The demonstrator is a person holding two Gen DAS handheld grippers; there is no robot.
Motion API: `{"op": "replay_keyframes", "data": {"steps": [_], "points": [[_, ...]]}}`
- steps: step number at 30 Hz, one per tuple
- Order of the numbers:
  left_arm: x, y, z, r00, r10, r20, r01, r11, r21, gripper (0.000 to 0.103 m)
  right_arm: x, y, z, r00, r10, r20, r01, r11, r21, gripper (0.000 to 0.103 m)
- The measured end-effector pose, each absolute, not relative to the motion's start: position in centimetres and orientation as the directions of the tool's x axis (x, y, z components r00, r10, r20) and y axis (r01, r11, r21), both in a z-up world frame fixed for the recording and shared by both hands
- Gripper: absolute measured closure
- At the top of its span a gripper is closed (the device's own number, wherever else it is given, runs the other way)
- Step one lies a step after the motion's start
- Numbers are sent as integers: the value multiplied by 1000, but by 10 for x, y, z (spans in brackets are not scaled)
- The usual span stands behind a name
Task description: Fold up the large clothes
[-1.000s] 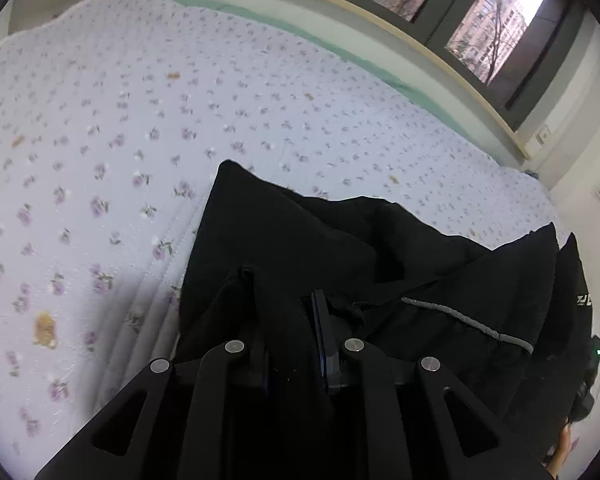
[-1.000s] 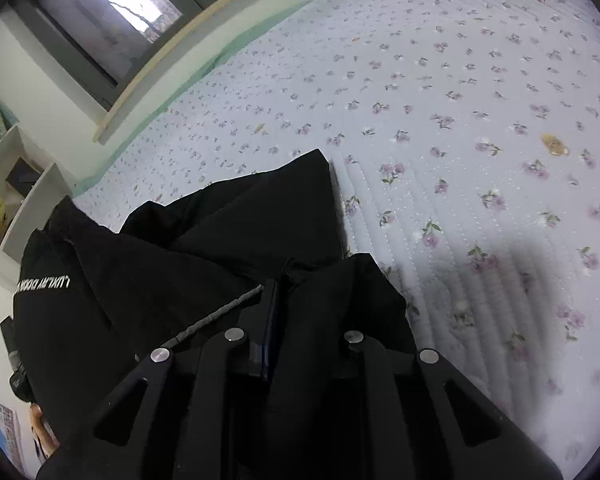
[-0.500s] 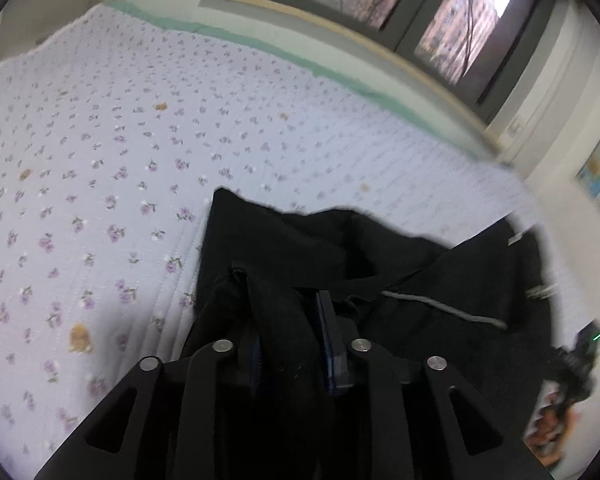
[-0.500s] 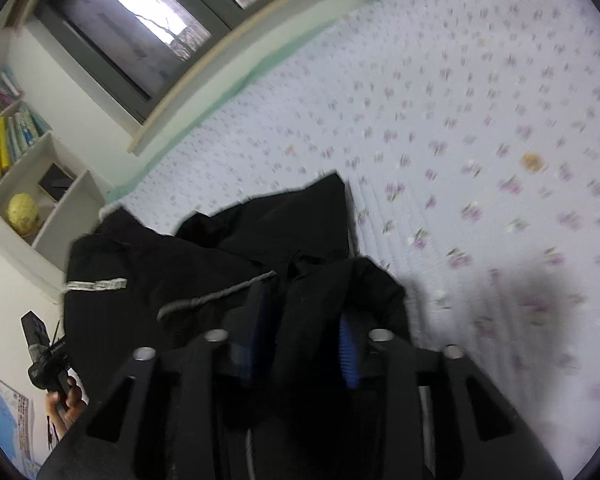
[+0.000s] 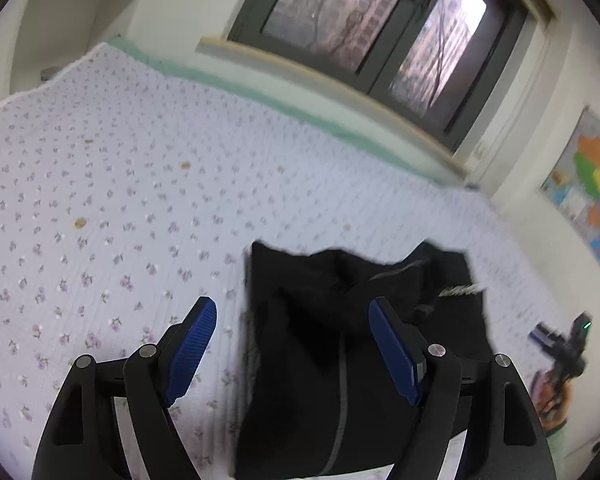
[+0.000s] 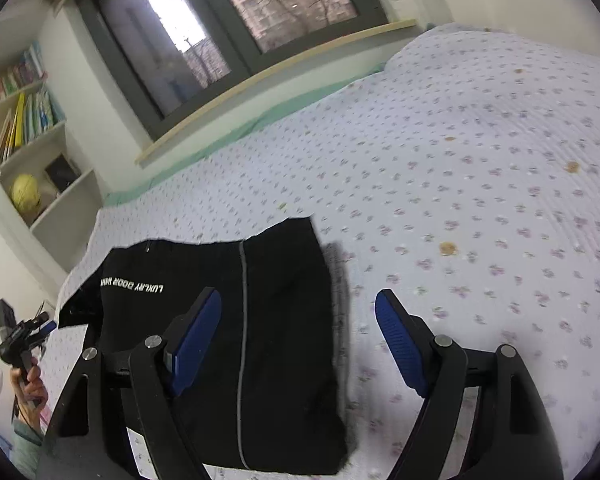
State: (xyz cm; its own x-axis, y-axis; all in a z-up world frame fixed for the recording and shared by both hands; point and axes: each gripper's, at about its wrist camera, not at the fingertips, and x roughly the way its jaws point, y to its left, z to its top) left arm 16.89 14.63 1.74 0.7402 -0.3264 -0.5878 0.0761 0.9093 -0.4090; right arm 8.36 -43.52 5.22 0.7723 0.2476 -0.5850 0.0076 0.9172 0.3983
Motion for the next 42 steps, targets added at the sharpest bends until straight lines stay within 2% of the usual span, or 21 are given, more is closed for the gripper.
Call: {"op": "replay_keyframes", "data": {"steps": [3, 7, 10, 14, 19, 20, 21, 22, 24, 28, 31, 33, 34, 35, 36, 37, 39, 42], "points": [[180, 127, 4, 714, -302, -631, 124, 943, -310, 23, 101, -419, 43, 749, 262, -608, -22, 928, 372, 21], [176, 105, -1, 740, -278, -613, 228, 960, -161, 23, 125, -411, 30, 725, 280, -629, -66, 938, 341, 21], [189, 96, -4, 749, -280, -601, 266, 957, -115, 23, 153, -417, 19, 712, 267, -650, -56, 943, 327, 21], [216, 88, -15, 663, -403, -631, 400, 903, -157, 23, 196, -426, -2, 662, 297, -688, -45, 932, 359, 21], [264, 78, -29, 599, -464, -653, 433, 873, -223, 23, 247, -420, -34, 575, 397, -715, -64, 894, 444, 22], [273, 75, -32, 582, -465, -667, 433, 871, -230, 23, 250, -415, -36, 574, 417, -705, -80, 885, 458, 38], [279, 73, -35, 559, -477, -678, 443, 863, -243, 23, 246, -406, -32, 599, 376, -707, -90, 909, 407, 50], [279, 73, -37, 551, -491, -675, 449, 856, -256, 23, 243, -401, -29, 614, 343, -711, -92, 926, 367, 52], [271, 79, -39, 539, -538, -648, 477, 829, -291, 23, 225, -389, -19, 661, 292, -691, -132, 952, 276, 66], [250, 84, -39, 480, -620, -620, 562, 760, -325, 23, 214, -377, -12, 672, 222, -707, -124, 974, 188, 66], [256, 78, -38, 522, -556, -646, 530, 805, -265, 23, 219, -374, -15, 646, 227, -729, -131, 974, 186, 66], [273, 70, -40, 520, -528, -672, 502, 825, -260, 23, 227, -373, -20, 625, 227, -747, -118, 973, 197, 56], [281, 66, -41, 516, -522, -679, 480, 833, -276, 24, 228, -373, -22, 618, 233, -750, -110, 971, 211, 56], [289, 60, -42, 512, -508, -693, 459, 844, -279, 30, 229, -372, -24, 621, 225, -751, -104, 973, 207, 61], [289, 57, -39, 533, -477, -699, 441, 861, -253, 64, 226, -369, -21, 640, 194, -744, -94, 980, 175, 76], [289, 57, -38, 542, -462, -702, 428, 871, -242, 89, 222, -369, -16, 650, 177, -739, -89, 984, 157, 79], [282, 66, -27, 581, -425, -694, 370, 897, -240, 91, 211, -365, 3, 699, 123, -704, -78, 992, 97, 84], [263, 91, 12, 668, -429, -608, 307, 903, -300, 92, 206, -360, 40, 766, 47, -641, -44, 999, 21, 86]]}}
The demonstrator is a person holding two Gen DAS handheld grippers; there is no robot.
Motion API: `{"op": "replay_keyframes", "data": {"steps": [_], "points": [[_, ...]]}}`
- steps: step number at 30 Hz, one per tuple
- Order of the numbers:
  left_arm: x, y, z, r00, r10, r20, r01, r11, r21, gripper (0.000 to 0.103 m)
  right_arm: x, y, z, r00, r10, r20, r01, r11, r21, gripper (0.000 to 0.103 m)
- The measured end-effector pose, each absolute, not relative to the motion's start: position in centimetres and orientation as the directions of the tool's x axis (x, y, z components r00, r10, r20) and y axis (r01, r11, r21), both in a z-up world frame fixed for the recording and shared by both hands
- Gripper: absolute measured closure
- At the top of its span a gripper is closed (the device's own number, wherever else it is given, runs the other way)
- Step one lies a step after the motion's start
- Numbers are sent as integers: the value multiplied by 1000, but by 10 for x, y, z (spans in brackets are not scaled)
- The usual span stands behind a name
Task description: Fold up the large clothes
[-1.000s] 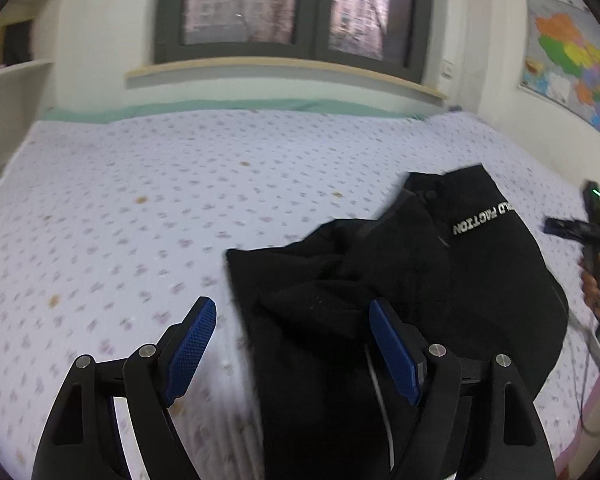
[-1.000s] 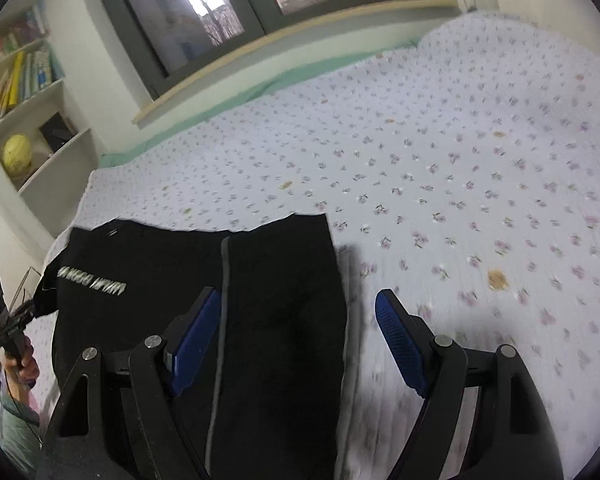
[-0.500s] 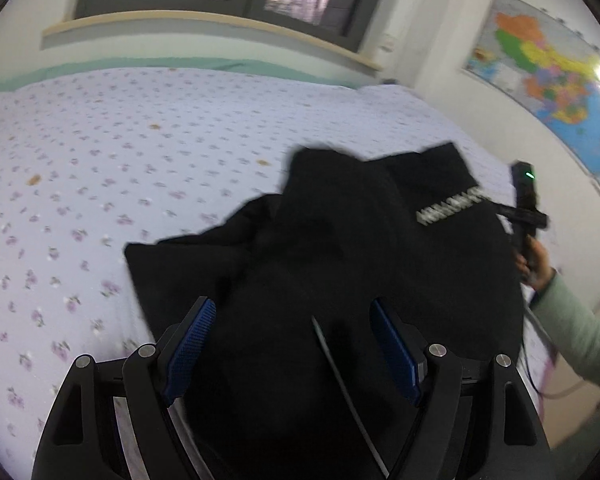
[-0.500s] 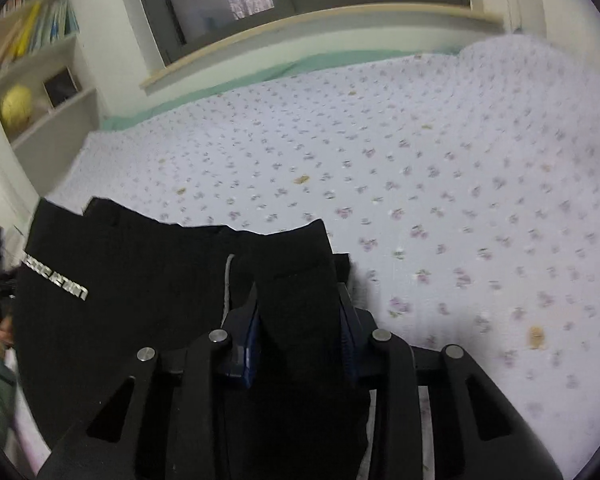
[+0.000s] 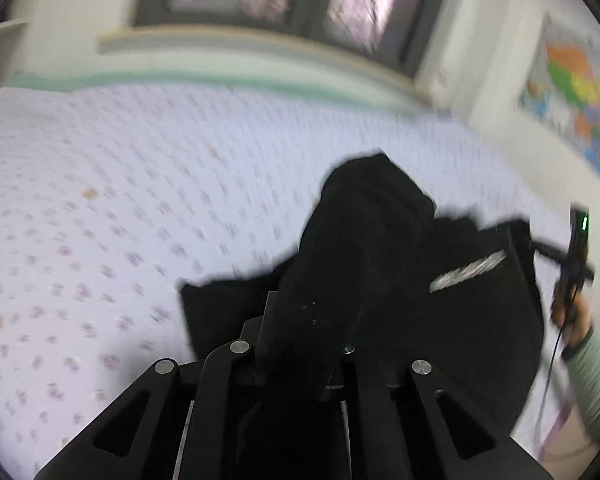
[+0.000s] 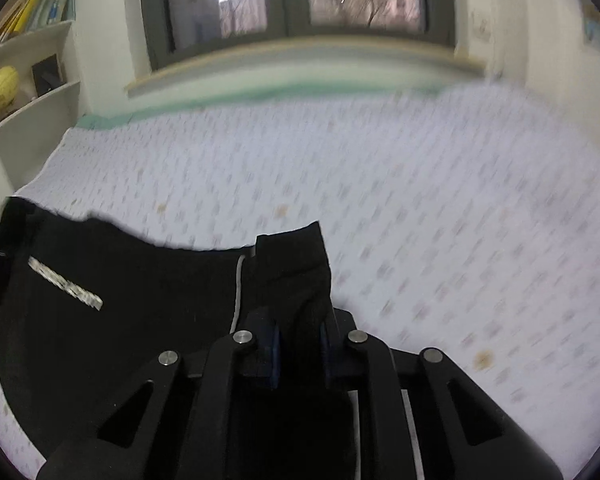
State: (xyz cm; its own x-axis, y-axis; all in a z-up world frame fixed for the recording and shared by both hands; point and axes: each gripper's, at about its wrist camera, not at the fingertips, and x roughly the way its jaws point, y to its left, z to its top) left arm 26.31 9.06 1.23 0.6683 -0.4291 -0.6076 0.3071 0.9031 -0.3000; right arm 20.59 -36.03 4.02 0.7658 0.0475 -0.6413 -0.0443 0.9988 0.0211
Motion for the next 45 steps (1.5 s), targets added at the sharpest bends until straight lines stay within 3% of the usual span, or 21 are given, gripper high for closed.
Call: {"op": "replay_keyframes", "data": {"steps": [3, 5, 9, 11, 13, 15, 17, 19, 20, 22, 24, 26, 31, 34, 38, 42, 45], "points": [[266, 112, 43, 713, -434, -551, 240, 889, -389, 92, 220, -357, 73, 806, 28, -592, -10, 999, 33, 86], [279, 109, 41, 712, -372, -596, 171, 915, -367, 92, 237, -348, 74, 800, -15, -600, 21, 1000, 4, 86], [321, 99, -9, 624, -255, -739, 15, 949, -315, 92, 288, -333, 15, 685, -98, -722, 87, 995, -52, 86], [338, 97, -50, 547, -256, -797, -16, 949, -316, 87, 302, -333, -22, 617, -93, -781, 94, 995, -44, 87], [345, 99, -82, 488, -311, -815, -22, 929, -368, 81, 313, -334, -65, 539, -44, -841, 73, 997, -5, 84], [343, 106, -80, 517, -336, -787, -14, 916, -400, 81, 311, -338, -72, 552, -19, -834, 76, 997, 27, 84], [337, 118, -68, 559, -344, -754, -1, 909, -416, 74, 304, -346, -66, 579, 26, -815, 71, 994, 82, 77], [329, 135, -56, 598, -318, -736, -34, 907, -420, 51, 298, -355, -62, 583, 60, -810, 75, 989, 128, 68], [325, 143, -49, 616, -292, -732, -59, 909, -412, 49, 290, -362, -55, 597, 82, -798, 83, 983, 163, 66], [312, 160, -32, 647, -251, -719, -85, 914, -396, 49, 273, -368, -41, 633, 110, -766, 85, 974, 210, 65], [300, 160, -14, 669, -188, -719, -98, 937, -336, 49, 253, -372, -17, 671, 148, -726, 57, 967, 250, 52], [286, 139, 10, 689, -152, -709, -51, 965, -257, 49, 229, -363, 10, 708, 175, -684, 4, 968, 251, 49], [239, 55, 55, 718, -212, -663, 117, 976, -185, 49, 182, -315, 60, 723, 245, -646, -150, 968, 200, 46], [224, 9, 58, 692, -301, -656, 204, 953, -222, 49, 156, -286, 73, 717, 256, -648, -199, 967, 162, 22], [234, -36, 23, 603, -387, -698, 243, 922, -301, 49, 148, -261, 49, 688, 195, -699, -191, 978, 85, 20], [253, -48, -40, 510, -339, -791, 180, 941, -287, 49, 173, -261, -21, 539, 196, -819, -153, 979, 134, 20], [258, -37, -51, 502, -374, -780, 152, 926, -346, 49, 179, -258, -48, 523, 201, -828, -169, 977, 130, 20]]}}
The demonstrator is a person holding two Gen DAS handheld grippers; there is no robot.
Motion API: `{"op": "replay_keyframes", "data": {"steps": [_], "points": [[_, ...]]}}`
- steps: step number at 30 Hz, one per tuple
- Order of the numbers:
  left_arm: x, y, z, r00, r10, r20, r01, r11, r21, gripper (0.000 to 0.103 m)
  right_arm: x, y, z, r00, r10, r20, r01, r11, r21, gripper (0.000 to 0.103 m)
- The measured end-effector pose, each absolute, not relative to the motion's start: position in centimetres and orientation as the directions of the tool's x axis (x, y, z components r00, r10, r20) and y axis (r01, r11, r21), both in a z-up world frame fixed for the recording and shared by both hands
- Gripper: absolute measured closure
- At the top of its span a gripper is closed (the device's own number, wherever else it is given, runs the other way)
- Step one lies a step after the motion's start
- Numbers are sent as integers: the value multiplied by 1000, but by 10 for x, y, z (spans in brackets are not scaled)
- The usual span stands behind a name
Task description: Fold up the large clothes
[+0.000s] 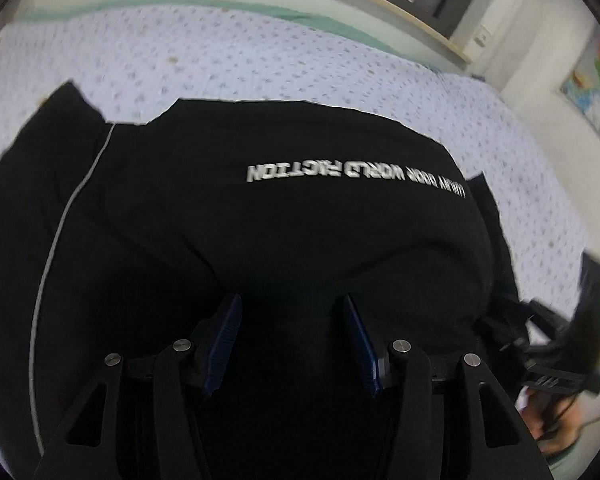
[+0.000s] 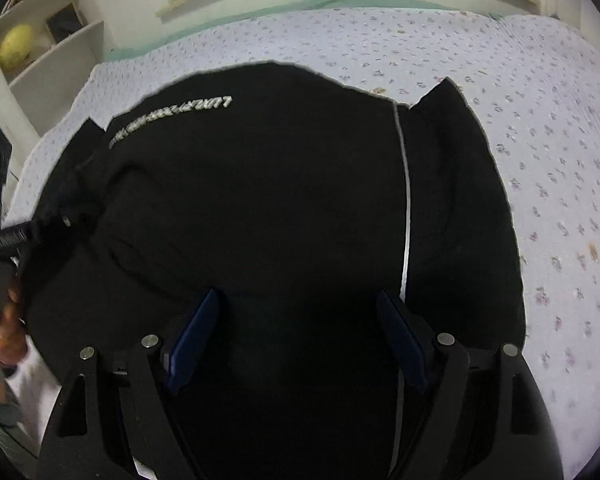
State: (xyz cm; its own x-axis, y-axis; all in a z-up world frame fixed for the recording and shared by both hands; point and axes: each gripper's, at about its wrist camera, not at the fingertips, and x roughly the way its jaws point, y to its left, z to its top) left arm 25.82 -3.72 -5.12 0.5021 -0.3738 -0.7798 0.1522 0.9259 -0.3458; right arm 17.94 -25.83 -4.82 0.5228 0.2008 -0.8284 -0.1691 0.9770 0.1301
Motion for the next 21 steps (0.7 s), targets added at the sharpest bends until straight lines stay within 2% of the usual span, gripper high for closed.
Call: {"op": "replay_keyframes", "data": {"steps": [5, 9, 12, 14, 16, 18, 19, 21], "points": [[255, -44, -45, 523, -322, -789, 185, 947, -264, 49, 182, -259, -43, 505, 214, -836, -173, 974, 145, 20], [243, -33, -18, 552, -366, -749, 218, 931, -295, 49, 189, -264, -16, 531, 240, -812, -184, 969, 166, 24], [248, -28, 6, 596, -369, -713, 219, 929, -298, 49, 210, -259, 15, 598, 203, -775, -169, 978, 126, 25], [268, -30, 10, 585, -337, -737, 199, 941, -273, 47, 238, -258, 20, 581, 239, -778, -158, 971, 180, 24], [290, -31, -2, 547, -311, -777, 154, 950, -272, 47, 273, -254, 7, 512, 312, -800, -123, 949, 291, 25], [315, -24, -27, 497, -259, -828, 79, 964, -255, 46, 304, -249, -21, 439, 267, -858, -67, 962, 265, 25], [329, -25, -41, 463, -256, -849, 62, 964, -257, 42, 312, -247, -33, 410, 249, -878, -56, 967, 248, 25], [342, -21, -60, 414, -271, -869, 33, 958, -283, 42, 329, -247, -61, 345, 249, -905, -29, 966, 255, 24]]}}
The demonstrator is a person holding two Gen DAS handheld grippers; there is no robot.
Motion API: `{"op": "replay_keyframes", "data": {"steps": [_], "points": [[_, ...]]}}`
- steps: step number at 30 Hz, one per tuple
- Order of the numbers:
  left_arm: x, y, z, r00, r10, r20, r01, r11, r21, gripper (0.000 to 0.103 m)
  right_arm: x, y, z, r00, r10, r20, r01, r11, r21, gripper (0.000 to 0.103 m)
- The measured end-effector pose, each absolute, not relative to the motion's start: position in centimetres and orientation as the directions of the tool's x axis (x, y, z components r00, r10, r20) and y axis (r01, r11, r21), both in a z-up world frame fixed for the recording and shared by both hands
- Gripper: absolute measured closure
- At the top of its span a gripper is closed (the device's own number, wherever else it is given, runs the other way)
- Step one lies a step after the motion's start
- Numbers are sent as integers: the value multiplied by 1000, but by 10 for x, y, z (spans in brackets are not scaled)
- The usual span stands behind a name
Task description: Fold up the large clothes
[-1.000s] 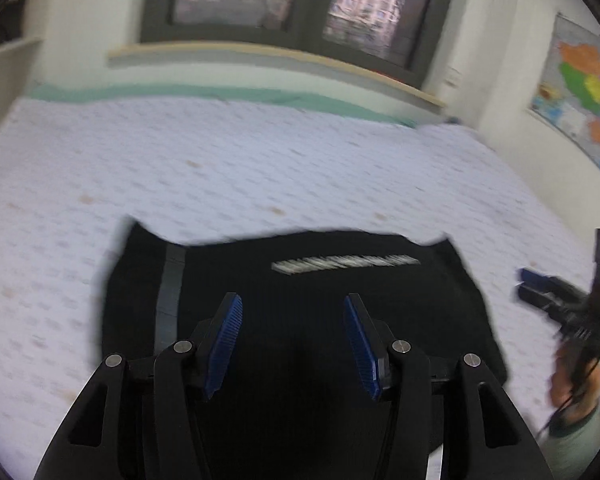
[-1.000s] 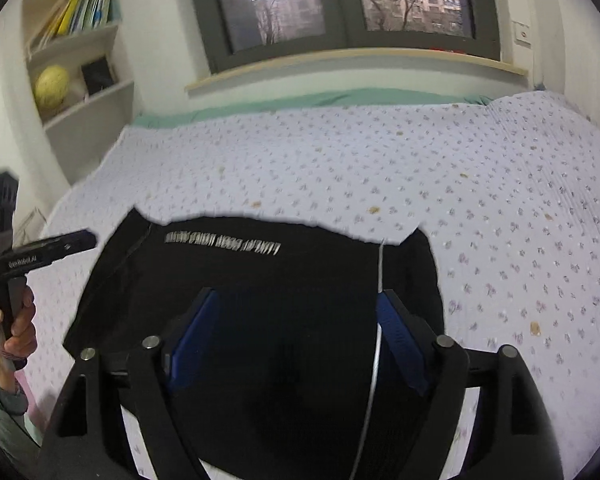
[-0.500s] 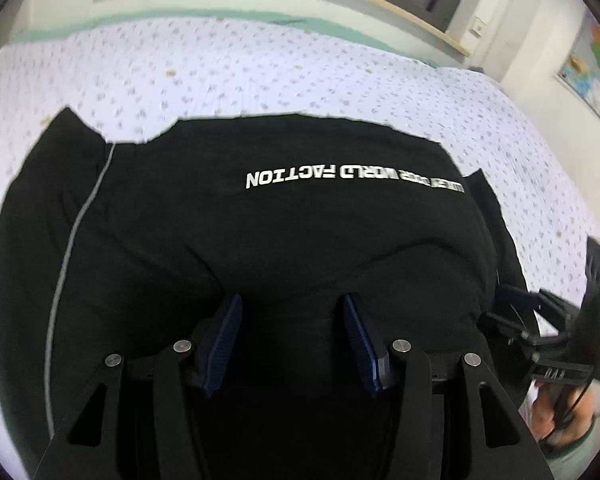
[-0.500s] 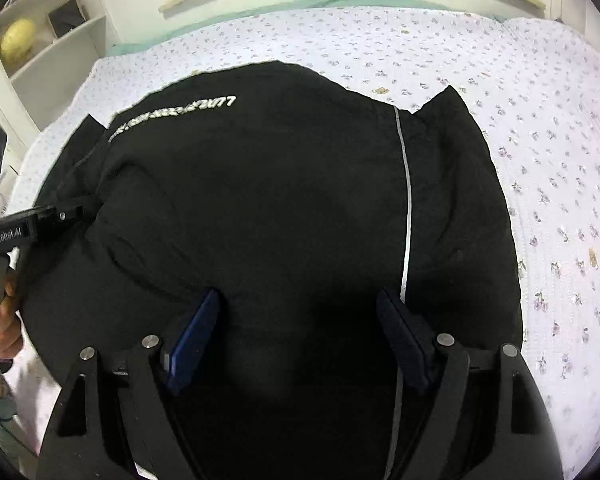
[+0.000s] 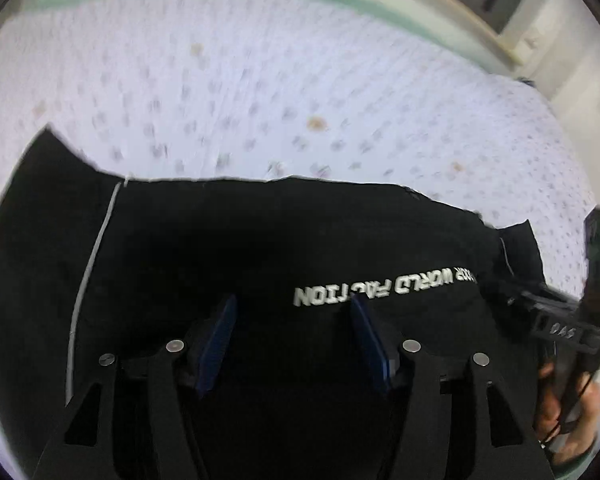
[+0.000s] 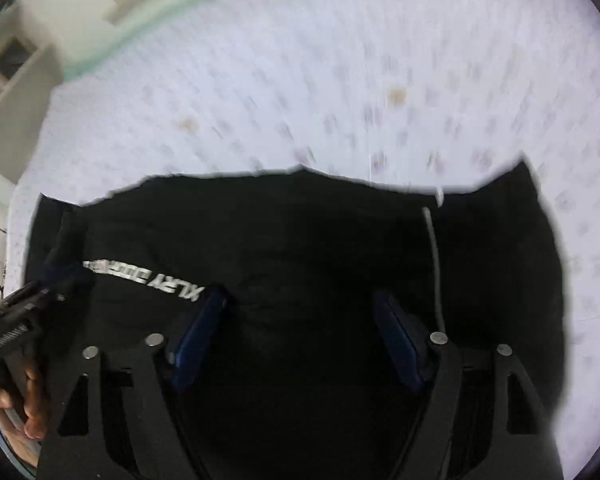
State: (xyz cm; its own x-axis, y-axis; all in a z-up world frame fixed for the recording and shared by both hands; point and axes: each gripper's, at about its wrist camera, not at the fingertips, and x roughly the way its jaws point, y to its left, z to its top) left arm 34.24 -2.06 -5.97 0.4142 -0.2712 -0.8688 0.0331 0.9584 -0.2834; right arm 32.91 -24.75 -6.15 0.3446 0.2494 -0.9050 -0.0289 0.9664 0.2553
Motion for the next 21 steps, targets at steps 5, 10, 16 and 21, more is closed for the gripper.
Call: {"op": "replay_keyframes", "data": {"steps": [5, 10, 16, 21], "points": [[329, -25, -44, 459, -243, -855, 88, 970, -229, 42, 317, -254, -57, 401, 283, -871, -37, 955, 293, 25], [253, 20, 0, 562, -298, -772, 145, 954, -263, 42, 253, -271, -10, 463, 292, -837, -80, 954, 288, 25], [169, 88, 0, 625, -224, -747, 28, 964, -265, 42, 159, -254, 17, 485, 246, -839, -169, 968, 186, 25], [165, 93, -47, 590, -174, -788, 3, 977, -213, 38, 136, -232, -23, 403, 52, -914, -156, 988, -13, 24]]}}
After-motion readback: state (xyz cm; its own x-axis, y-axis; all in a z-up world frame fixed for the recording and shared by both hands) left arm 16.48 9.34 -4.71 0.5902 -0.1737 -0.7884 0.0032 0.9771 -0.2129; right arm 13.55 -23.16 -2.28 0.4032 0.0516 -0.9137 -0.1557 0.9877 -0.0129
